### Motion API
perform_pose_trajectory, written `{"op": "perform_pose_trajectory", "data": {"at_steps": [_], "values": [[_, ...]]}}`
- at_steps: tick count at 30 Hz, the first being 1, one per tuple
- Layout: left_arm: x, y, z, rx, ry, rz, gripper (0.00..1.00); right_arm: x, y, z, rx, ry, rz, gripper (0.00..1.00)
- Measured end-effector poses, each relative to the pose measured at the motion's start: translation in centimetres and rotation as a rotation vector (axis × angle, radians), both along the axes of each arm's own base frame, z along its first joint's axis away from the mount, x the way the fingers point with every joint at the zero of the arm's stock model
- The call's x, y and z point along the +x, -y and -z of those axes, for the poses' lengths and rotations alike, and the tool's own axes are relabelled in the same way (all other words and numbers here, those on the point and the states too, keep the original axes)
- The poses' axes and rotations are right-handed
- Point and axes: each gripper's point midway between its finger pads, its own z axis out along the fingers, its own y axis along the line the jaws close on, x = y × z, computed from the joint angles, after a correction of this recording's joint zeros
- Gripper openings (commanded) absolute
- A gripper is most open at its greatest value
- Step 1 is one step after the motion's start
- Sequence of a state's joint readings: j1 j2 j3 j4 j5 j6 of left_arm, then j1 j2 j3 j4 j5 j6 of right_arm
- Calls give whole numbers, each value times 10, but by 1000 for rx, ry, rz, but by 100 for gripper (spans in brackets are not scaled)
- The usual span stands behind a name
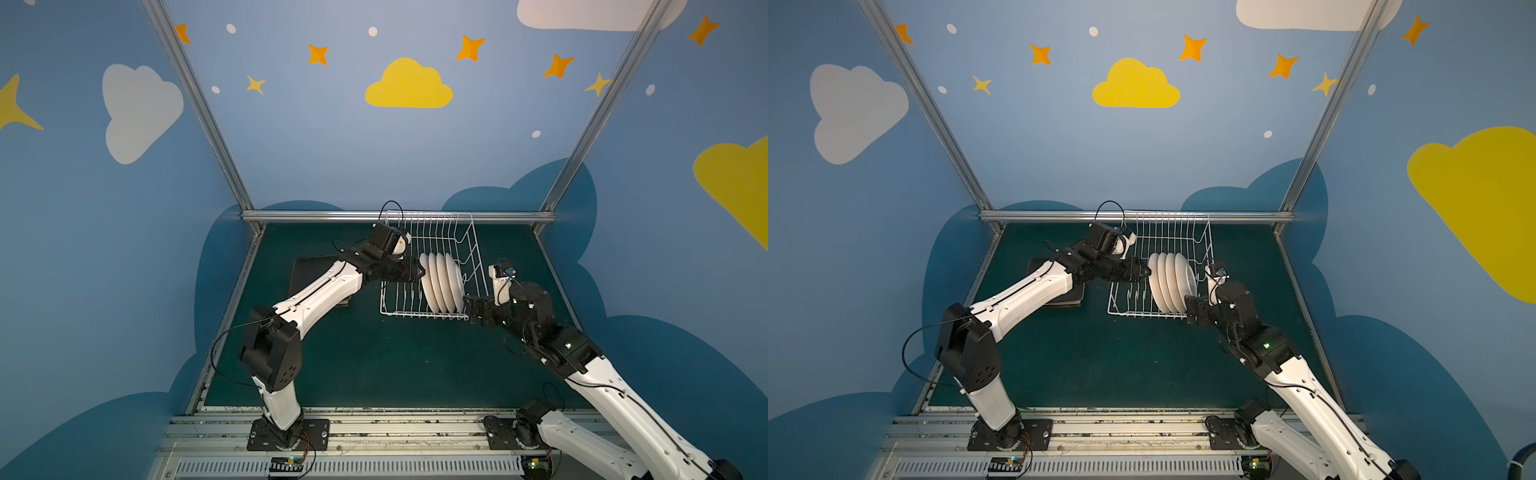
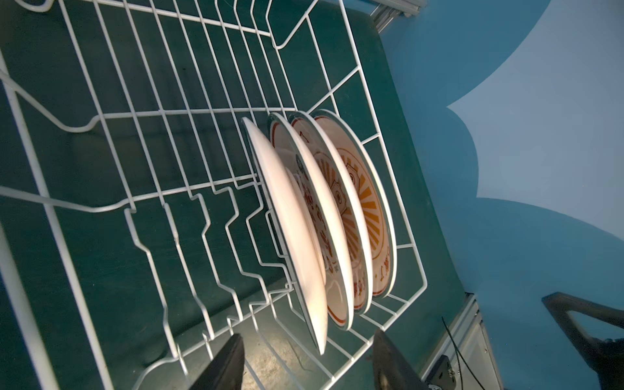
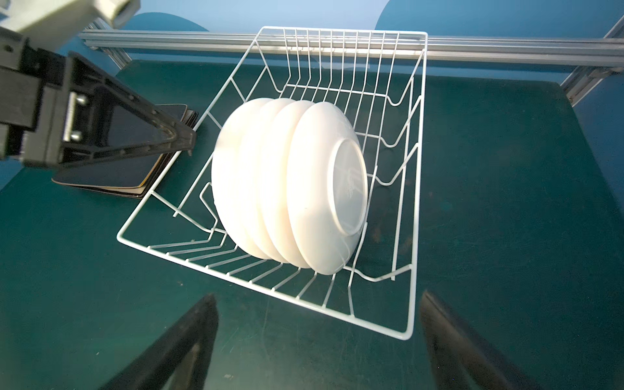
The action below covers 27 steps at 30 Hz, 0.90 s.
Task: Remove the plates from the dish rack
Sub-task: 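Move the left gripper into the rack toward the white plates, then close the left gripper on the nearest white plate's rim in the rack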
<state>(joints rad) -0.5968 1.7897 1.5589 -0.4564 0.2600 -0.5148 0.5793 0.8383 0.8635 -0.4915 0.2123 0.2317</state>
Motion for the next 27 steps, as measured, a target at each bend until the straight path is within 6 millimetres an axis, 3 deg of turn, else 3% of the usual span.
{"op": "perform_pose_trajectory", "data": {"at_steps": [10, 19, 27], "values": [[11, 8, 23, 47, -34, 8, 45, 0, -4, 0, 17, -4, -21, 93], [11, 10, 25, 69, -26, 11, 43, 2, -7, -1, 28, 3, -32, 93], [13, 25, 44, 60, -52, 23, 37, 4, -8, -1, 32, 4, -34, 93]]}}
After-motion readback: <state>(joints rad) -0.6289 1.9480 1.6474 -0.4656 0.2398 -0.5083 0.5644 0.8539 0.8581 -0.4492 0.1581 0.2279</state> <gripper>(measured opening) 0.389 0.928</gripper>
